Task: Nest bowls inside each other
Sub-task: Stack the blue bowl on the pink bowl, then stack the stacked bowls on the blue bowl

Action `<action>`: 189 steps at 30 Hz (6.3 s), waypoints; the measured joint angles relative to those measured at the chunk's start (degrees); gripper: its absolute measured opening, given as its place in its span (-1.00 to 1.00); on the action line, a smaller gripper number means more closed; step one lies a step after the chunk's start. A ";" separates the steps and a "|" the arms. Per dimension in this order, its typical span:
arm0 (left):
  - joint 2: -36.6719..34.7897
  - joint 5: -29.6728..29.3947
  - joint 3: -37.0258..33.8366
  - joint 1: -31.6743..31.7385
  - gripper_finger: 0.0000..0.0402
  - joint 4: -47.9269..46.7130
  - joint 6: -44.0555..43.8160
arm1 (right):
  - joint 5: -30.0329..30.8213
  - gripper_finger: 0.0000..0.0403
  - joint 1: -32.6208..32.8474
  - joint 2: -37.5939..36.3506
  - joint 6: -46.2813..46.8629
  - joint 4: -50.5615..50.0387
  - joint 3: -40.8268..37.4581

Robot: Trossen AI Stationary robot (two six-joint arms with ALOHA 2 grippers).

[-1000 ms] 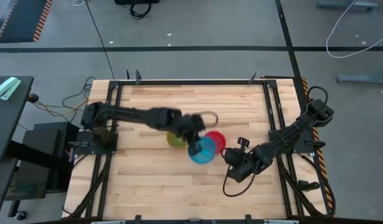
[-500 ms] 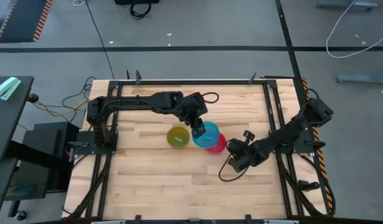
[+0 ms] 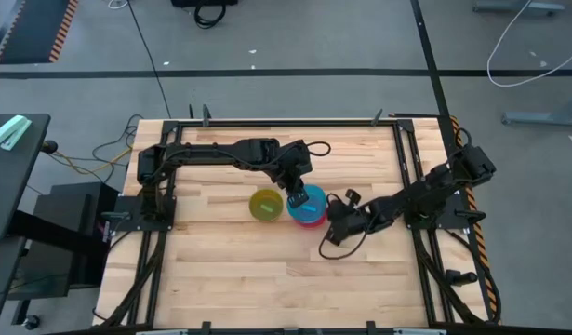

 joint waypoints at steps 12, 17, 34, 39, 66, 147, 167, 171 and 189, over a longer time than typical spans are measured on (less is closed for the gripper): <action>0.00 -0.04 -0.01 -0.07 -0.96 -3.54 -0.01 | -2.10 -0.99 -2.94 -0.91 -4.62 -1.96 0.04; 0.12 -1.64 -0.02 -0.04 -0.94 -3.33 0.00 | -2.06 -1.00 -2.36 -5.39 -3.55 -5.61 0.04; 8.66 -2.19 -0.04 0.90 -0.94 -2.77 1.20 | 0.55 -1.00 -0.55 -29.53 -3.48 -14.40 0.07; 9.87 -3.09 0.01 1.14 -0.95 -2.32 1.46 | 0.61 -1.00 -0.36 -29.14 -3.18 -14.98 0.07; 12.24 1.49 2.29 1.25 -0.56 -1.79 1.66 | 0.05 -0.97 -0.36 -26.88 -1.85 -15.85 0.07; -0.92 -7.37 -16.77 5.42 -0.73 -10.63 -0.09 | -2.86 -0.83 2.90 -26.86 4.42 -17.69 0.04; 0.11 -5.10 -16.81 6.76 -0.69 -13.54 1.09 | -2.84 -0.83 2.88 -26.86 4.12 -17.64 0.00; -0.37 -3.10 -16.69 6.77 -0.66 -13.70 1.16 | -2.84 -0.83 2.88 -26.86 4.07 -17.67 0.00; -1.64 -3.02 -16.55 6.38 -0.55 -12.76 -0.13 | -2.79 -0.83 2.88 -26.86 3.94 -17.67 0.00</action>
